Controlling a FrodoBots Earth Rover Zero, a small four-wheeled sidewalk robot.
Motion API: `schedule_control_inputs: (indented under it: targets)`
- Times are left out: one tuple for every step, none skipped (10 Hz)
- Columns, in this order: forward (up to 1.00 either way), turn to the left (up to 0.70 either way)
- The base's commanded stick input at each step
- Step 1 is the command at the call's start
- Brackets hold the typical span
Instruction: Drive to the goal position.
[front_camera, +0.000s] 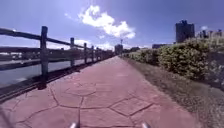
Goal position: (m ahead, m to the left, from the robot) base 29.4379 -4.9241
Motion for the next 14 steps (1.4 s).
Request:
schedule_control_inputs:
  targets:
    - [0.85, 0.0]
    - [0.85, -0.02]
    - [0.85, -0.34]
    - [0.85, -0.32]
    - [0.85, 0.0]
    - [0.85, 0.0]
    - [0.85, 0.0]
    - [0.85, 0.0]
    - [0.85, 0.0]
    - [0.85, 0.0]
    - [0.85, 0.0]
    - [0.85, 0.0]
    - [0.85, 0.0]
    - [0.85, 0.0]
